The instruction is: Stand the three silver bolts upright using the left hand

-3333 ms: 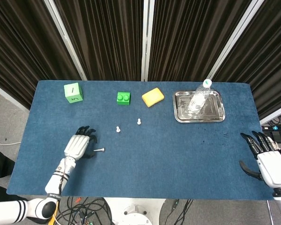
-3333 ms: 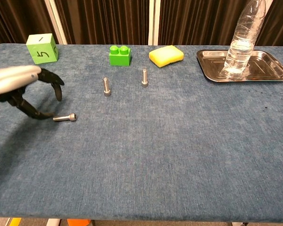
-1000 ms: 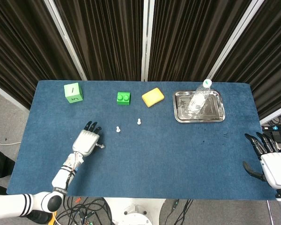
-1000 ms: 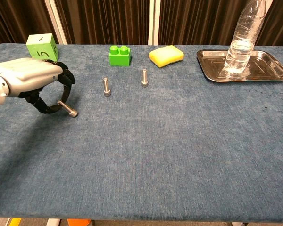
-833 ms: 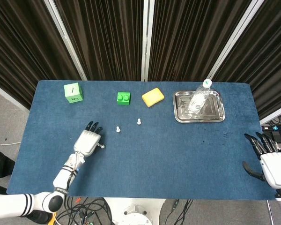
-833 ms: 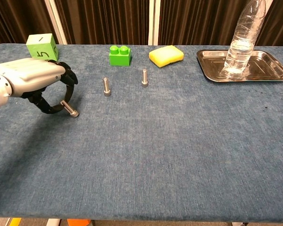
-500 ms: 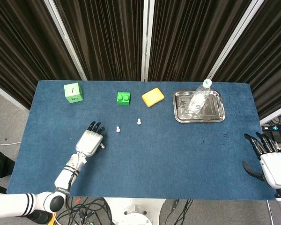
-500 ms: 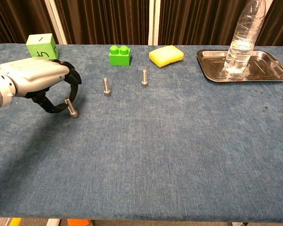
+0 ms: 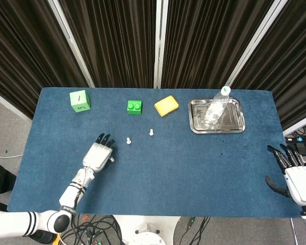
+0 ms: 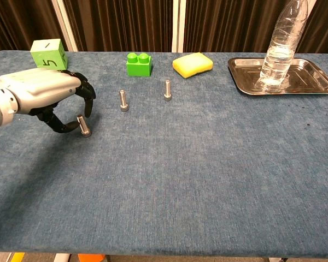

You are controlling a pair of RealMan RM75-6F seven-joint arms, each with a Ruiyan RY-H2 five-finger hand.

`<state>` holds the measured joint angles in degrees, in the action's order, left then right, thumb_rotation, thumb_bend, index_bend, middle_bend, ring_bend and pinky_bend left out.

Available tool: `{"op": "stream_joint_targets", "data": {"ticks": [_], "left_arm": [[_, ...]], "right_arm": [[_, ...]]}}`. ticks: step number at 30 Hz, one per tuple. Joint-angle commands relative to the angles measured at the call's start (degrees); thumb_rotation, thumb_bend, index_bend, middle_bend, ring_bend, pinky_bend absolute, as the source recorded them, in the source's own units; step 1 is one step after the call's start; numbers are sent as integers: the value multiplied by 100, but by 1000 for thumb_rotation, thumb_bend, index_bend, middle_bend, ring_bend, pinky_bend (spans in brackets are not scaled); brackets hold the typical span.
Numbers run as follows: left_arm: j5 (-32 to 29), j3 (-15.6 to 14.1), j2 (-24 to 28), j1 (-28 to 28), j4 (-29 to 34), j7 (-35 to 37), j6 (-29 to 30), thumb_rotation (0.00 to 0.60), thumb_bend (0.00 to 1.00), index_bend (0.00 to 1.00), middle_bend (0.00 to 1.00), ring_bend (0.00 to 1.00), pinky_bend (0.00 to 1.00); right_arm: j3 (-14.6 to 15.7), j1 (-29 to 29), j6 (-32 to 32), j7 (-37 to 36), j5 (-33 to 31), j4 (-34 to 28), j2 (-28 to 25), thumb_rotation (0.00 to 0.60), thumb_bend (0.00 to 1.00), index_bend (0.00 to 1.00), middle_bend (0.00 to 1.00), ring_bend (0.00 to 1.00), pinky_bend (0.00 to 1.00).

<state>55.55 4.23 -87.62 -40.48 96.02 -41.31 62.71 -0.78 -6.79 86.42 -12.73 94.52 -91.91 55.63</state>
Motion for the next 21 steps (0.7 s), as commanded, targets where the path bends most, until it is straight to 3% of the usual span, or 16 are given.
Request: {"op": "stream_joint_targets", "data": {"ticks": [1,7,11,13,21], "left_arm": [[153,11,113,104,173,231,140,600,377,278,160,0,0],[671,331,735,625,670,1604,792,600,329,241,155,0,0],[1028,435,1313,1202,643,2523,1487,600,222,246,155,0,0],[1233,371,1545,1470,533,2841,1770,600,192,251,155,0,0],[1728,-404,2371,2627,374,3260,2512,600,161,253,155,0,0]], "right_arm": [[1,-3,0,6,9,-7,-2,600,254,58,177,0,0],[-3,0,11,-16,11,5,-26,600,255,59,177,0,0],[-18,-60,-62,-124,10,62,-34,600,255,59,177,0,0],[-30,-88,-91,-154,6,101,-25,600,254,58,174,0,0],[-46,-165,-87,-117,112,167,62,600,256,55,132,0,0]]}}
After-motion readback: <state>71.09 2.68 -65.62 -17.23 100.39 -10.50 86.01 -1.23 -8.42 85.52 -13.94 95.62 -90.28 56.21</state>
